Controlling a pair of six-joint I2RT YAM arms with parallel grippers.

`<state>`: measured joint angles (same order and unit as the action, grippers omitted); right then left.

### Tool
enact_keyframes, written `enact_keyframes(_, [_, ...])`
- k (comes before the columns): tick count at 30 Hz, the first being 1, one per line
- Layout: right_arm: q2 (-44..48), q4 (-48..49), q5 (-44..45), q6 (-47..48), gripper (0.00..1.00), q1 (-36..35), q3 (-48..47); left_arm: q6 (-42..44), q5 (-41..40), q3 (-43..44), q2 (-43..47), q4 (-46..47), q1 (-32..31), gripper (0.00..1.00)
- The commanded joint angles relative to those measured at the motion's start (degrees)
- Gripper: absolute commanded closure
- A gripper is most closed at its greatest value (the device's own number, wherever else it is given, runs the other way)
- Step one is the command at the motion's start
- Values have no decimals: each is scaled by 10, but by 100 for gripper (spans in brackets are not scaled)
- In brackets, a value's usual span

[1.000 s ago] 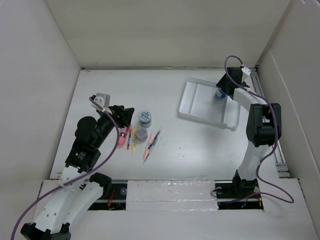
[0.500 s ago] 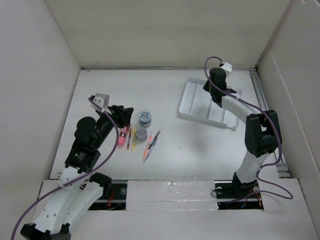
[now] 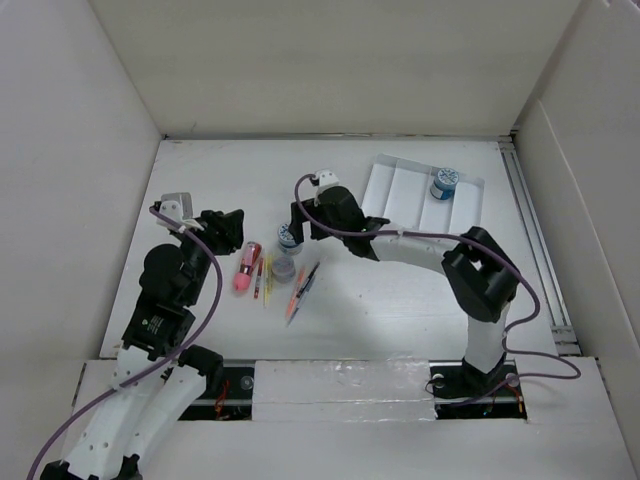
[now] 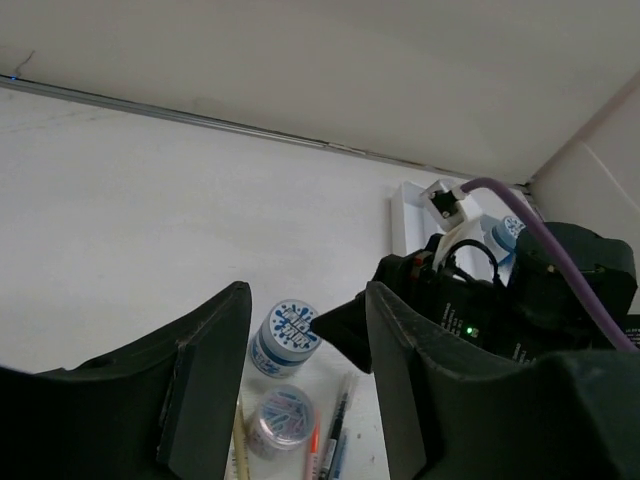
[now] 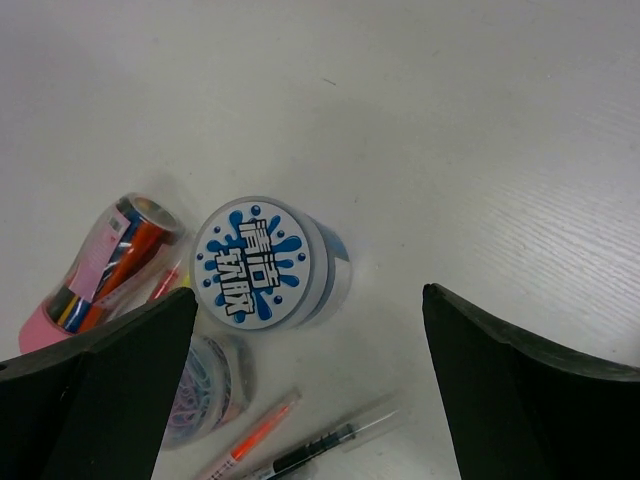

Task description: Organize the desk

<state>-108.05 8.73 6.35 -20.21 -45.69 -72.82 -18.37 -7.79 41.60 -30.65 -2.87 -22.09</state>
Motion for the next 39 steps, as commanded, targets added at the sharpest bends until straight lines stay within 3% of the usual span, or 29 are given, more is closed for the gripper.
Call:
enact_keyframes(1, [-15, -17, -14, 26, 0, -7, -53, -3, 0, 8, 0, 18, -1, 54])
enact_keyframes(8, [-77, -85, -25, 33, 0, -19, -129, -1, 14, 8, -9, 23, -1, 51])
enact_keyframes(18, [-95, -72, -41, 45, 0, -43, -139, 0, 29, 9, -15, 19, -1, 50])
enact_keyframes(21, [-114, -83, -2, 38, 1, -43, -157, 1, 26, 8, -11, 23, -1, 50])
enact_keyframes(24, [-133, -75, 44, 19, 9, -43, -164, 1, 31, 8, -16, 18, -1, 50])
enact_keyframes(28, [-144, -76, 82, -11, 28, -43, -178, 3, 31, 8, -12, 23, -1, 50])
enact_keyframes(30, [-133, -53, 82, -17, 34, -43, -172, 3, 37, 8, -16, 20, -1, 50])
enact_keyframes(31, [-128, -44, 84, -24, 43, -43, -168, 3, 39, 9, -15, 20, -1, 50])
enact_keyframes(34, [-80, -15, 113, -67, 56, -30, -142, 4, 37, 8, -10, 23, -1, 50])
enact_keyframes(39, [71, 137, 95, -126, 55, 28, 4, 4, 40, 8, -5, 20, -1, 50])
